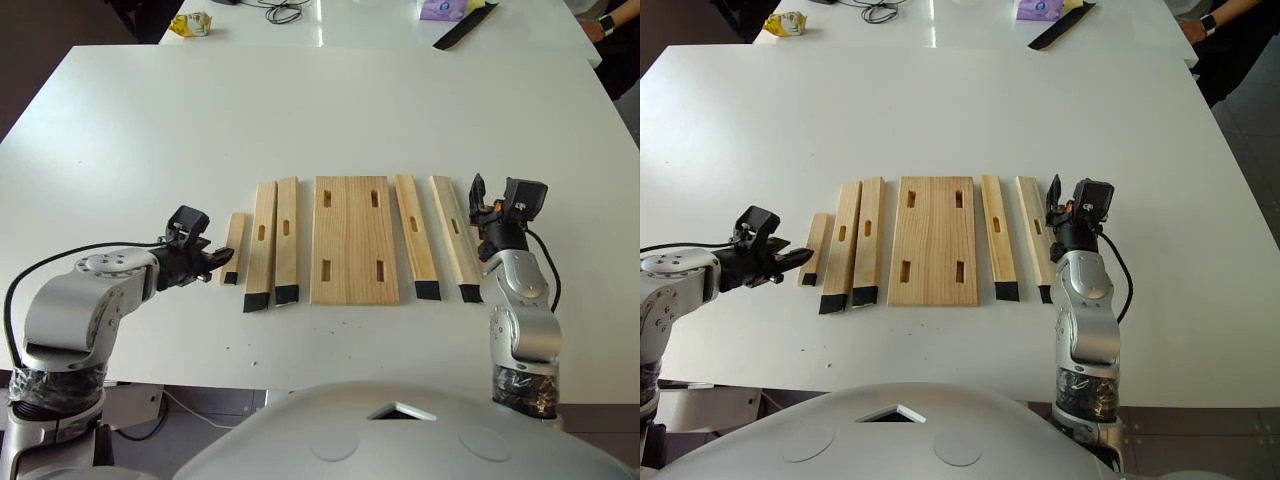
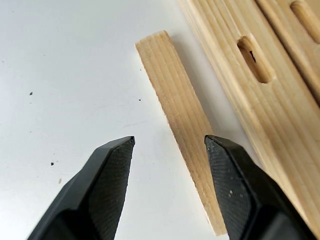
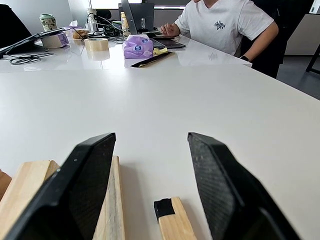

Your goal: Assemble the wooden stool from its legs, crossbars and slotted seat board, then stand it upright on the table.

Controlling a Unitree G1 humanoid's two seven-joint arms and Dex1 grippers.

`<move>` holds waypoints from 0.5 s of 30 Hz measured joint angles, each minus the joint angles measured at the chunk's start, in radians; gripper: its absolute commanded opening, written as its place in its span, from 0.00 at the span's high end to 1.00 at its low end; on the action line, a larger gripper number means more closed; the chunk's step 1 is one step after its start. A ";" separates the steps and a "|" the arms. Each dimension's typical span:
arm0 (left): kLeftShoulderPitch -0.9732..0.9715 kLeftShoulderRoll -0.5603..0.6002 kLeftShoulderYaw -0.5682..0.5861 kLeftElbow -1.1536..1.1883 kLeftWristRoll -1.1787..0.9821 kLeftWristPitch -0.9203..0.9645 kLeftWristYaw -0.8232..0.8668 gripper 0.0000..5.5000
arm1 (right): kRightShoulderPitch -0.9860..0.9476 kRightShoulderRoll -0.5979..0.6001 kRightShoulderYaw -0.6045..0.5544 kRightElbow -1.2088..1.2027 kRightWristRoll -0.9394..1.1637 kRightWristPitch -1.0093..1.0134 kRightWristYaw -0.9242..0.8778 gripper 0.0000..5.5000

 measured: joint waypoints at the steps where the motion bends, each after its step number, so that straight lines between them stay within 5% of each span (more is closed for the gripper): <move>1: -0.007 -0.001 0.004 -0.007 -0.006 0.022 0.000 0.52 | 0.004 0.003 0.001 -0.001 0.000 -0.001 -0.002 0.51; 15: -0.086 -0.061 0.036 -0.053 -0.036 0.232 0.033 0.52 | 0.029 0.026 0.008 -0.008 -0.014 -0.011 -0.020 0.51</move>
